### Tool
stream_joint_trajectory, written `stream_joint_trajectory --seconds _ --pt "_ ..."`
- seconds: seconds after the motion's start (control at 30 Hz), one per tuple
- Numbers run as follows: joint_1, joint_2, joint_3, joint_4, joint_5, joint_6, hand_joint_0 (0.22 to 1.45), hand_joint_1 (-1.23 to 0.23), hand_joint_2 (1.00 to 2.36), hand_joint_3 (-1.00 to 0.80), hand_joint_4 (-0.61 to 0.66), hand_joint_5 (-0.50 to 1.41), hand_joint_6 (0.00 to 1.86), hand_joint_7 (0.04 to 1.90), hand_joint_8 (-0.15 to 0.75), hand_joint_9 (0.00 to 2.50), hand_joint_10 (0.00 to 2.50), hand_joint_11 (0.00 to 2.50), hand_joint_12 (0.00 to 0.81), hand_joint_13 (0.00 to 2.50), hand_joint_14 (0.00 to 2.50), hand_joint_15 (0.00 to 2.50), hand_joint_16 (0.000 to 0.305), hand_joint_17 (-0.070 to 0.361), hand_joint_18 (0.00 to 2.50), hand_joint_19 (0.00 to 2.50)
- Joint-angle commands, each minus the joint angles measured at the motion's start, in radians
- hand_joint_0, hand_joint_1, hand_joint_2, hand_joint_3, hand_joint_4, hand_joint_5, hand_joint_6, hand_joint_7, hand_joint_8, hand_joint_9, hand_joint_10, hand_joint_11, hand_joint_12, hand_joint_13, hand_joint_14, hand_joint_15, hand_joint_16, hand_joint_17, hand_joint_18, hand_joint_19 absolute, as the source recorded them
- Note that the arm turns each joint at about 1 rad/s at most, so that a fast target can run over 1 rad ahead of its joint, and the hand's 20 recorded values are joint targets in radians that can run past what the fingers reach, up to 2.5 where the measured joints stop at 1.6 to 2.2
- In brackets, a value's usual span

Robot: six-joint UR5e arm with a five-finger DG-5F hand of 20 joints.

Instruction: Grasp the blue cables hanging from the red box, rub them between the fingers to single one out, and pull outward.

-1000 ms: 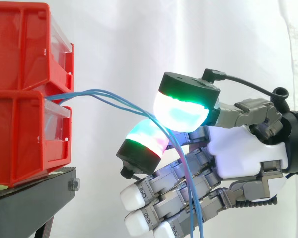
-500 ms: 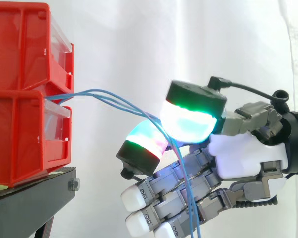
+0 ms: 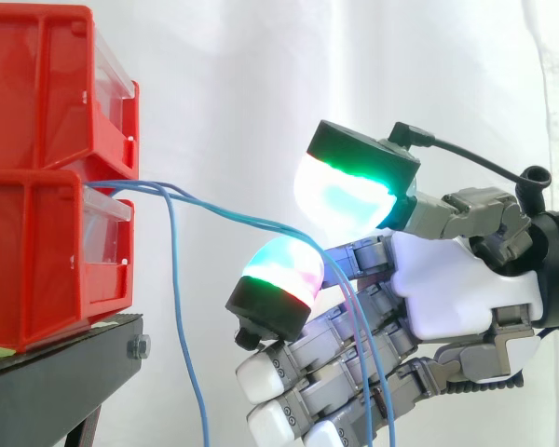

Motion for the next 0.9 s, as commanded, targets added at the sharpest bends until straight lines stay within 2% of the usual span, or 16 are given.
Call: stream_joint_trajectory --seconds 0.0,0.2,0.4,0.5,0.67,0.87 --pt "0.0 0.0 0.001 -0.001 -0.002 0.0 0.46 -0.72 1.0 -0.5 0.12 -0.14 0.88 1.06 0.376 0.81 0.01 0.27 0.427 0.68 0.01 0.25 0.053 0.118 0.74 0.28" --pt "0.0 0.0 0.0 -0.001 -0.007 0.0 0.54 -0.74 1.0 -0.5 0.1 -0.14 0.87 1.11 0.353 0.81 0.01 0.27 0.403 0.67 0.01 0.25 0.047 0.106 0.71 0.32" --pt "0.002 0.0 0.001 -0.001 -0.008 0.0 0.61 -0.77 1.02 -0.27 0.1 -0.14 0.88 1.17 0.343 0.82 0.01 0.28 0.39 0.68 0.01 0.26 0.045 0.101 0.71 0.33" --pt "0.0 0.0 0.0 -0.001 -0.008 0.0 0.63 -0.81 1.02 -0.23 0.08 -0.15 0.9 1.11 0.343 0.81 0.01 0.3 0.394 0.68 0.01 0.26 0.045 0.101 0.72 0.32" --pt "0.0 0.0 0.001 -0.001 -0.008 0.0 0.68 -0.9 1.02 -0.28 0.08 -0.17 0.92 1.06 0.327 0.74 0.01 0.32 0.392 0.65 0.01 0.25 0.045 0.102 0.7 0.29" --pt "0.0 0.0 0.001 -0.001 -0.008 0.0 0.76 -0.97 1.0 -0.45 0.11 -0.18 0.92 1.0 0.316 0.69 0.01 0.31 0.393 0.62 0.01 0.24 0.045 0.102 0.68 0.26"
